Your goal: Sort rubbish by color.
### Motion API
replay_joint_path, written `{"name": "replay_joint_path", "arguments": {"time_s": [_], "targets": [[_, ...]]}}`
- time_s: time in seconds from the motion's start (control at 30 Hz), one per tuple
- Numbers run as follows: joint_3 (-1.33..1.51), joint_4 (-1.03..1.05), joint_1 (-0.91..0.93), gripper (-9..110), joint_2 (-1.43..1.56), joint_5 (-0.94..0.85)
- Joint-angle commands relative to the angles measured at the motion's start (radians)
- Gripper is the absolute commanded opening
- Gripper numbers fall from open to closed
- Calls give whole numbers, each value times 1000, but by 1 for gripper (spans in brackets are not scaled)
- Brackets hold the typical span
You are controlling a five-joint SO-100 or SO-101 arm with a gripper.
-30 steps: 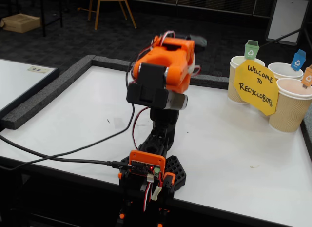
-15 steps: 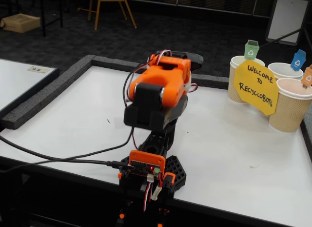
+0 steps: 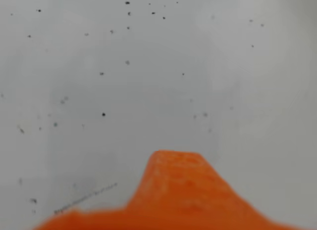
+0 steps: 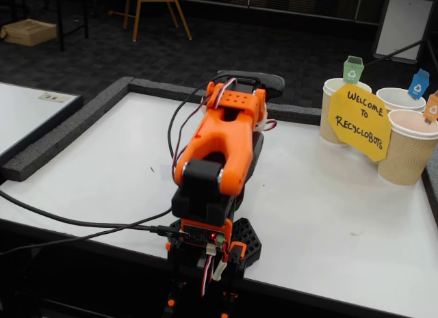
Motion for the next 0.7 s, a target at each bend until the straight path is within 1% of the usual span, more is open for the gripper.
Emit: {"name": "replay_joint_path", "arguments": {"time_s": [0.0,0.43,0.67], "targets": [[-26,2,-14,0,54,20],[-26,3,-38,0,54,17],[-26,0,0,0,54,20]]}}
